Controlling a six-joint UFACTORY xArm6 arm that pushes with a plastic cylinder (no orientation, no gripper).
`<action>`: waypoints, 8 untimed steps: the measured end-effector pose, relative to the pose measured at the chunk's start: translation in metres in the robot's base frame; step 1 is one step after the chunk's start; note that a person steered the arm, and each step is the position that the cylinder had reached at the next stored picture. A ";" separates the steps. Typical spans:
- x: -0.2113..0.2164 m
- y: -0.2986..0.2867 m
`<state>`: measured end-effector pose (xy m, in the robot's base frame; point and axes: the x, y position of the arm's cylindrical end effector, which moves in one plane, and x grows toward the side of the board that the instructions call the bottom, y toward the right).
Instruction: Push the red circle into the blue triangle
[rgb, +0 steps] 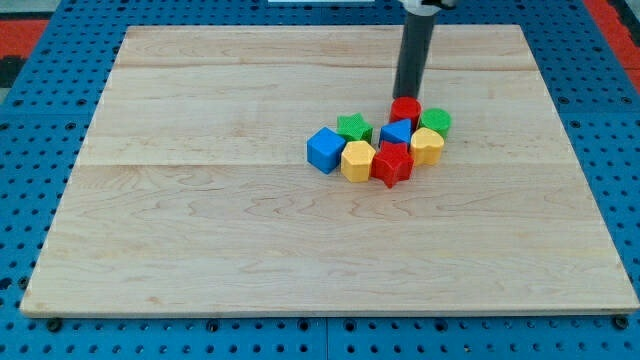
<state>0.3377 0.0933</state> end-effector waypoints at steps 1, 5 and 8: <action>0.008 -0.031; -0.010 0.045; 0.022 0.012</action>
<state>0.3602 0.1053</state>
